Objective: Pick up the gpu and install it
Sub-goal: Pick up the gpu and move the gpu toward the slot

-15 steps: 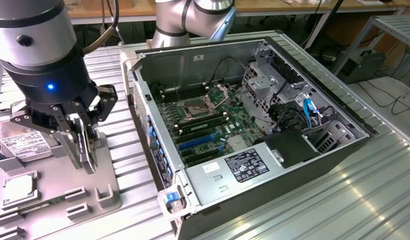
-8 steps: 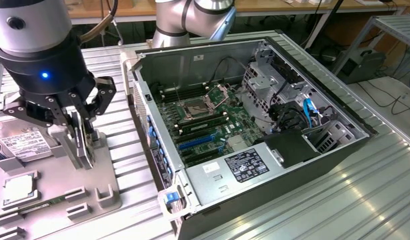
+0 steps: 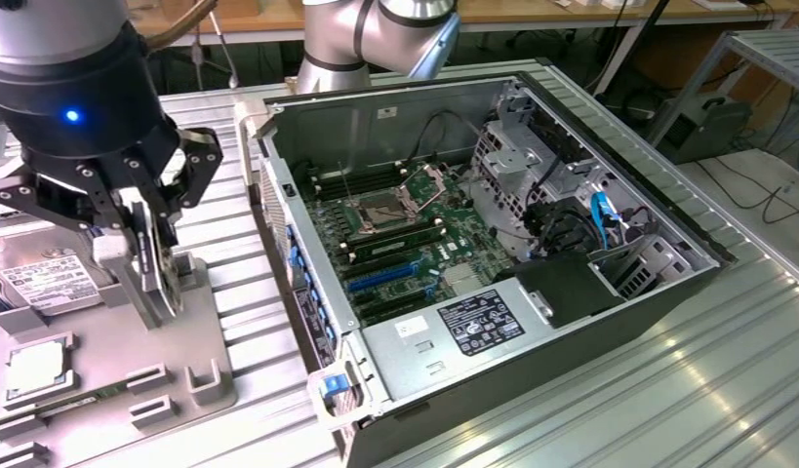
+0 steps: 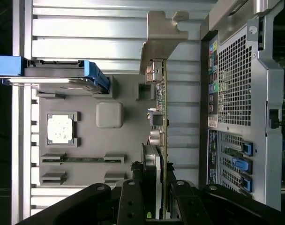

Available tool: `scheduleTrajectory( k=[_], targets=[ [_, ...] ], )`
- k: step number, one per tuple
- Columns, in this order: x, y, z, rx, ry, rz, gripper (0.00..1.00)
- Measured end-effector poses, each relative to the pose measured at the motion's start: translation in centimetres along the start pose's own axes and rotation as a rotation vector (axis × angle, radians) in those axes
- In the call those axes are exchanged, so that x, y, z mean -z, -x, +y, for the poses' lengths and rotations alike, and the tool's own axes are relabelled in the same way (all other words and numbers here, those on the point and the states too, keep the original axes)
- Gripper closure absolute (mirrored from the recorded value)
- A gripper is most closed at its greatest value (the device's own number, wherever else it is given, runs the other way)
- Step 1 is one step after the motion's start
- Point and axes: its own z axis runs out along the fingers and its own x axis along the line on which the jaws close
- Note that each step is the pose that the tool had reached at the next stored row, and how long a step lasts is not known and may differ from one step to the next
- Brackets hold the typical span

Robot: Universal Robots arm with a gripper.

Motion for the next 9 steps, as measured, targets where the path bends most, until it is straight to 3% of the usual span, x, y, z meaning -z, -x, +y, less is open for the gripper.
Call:
scheduleTrajectory(
  k=[9],
  targets=[
    [2.29, 0.1, 0.13, 0.000, 0.0001, -0.0001, 0.72]
  ],
)
